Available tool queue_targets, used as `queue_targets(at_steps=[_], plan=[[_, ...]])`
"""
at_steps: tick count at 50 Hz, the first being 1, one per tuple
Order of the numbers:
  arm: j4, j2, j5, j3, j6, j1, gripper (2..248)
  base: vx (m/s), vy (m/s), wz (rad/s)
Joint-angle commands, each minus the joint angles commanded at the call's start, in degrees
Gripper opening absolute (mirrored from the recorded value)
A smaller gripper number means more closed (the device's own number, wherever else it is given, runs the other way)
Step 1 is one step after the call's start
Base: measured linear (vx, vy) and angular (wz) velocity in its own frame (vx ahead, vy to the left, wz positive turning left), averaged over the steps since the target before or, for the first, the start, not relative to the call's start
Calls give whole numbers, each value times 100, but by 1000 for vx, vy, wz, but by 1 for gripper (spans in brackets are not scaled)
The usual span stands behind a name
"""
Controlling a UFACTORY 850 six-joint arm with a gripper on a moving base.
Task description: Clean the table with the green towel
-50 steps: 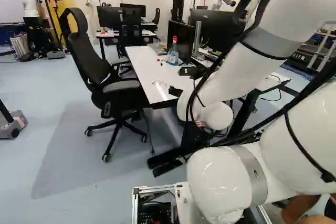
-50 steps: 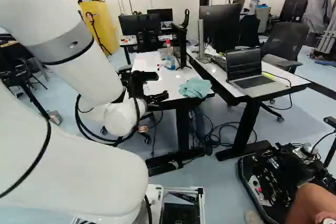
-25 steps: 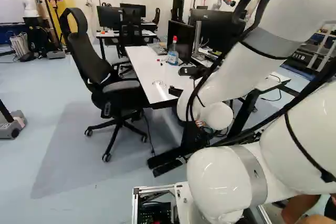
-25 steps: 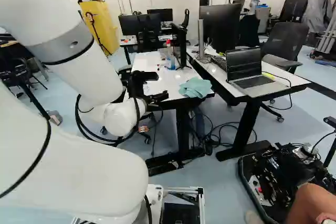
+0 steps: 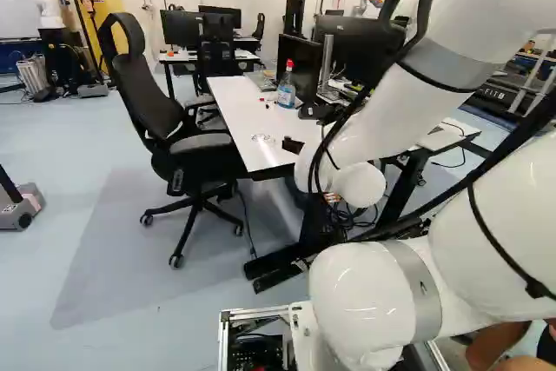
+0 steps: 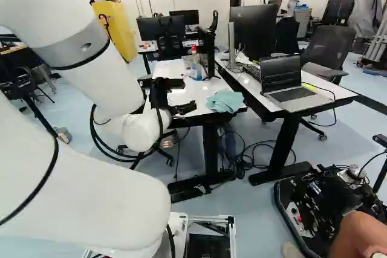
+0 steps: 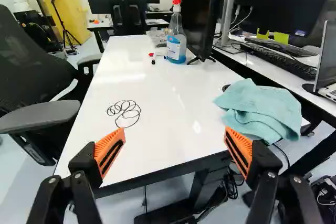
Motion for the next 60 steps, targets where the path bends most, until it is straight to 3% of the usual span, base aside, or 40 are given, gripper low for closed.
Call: queue_targets(at_steps=[24, 60], plan=[[0, 17, -382, -334, 0, -330, 247, 0, 0, 0], [0, -159, -1308, -994, 0, -1052, 247, 0, 0, 0]])
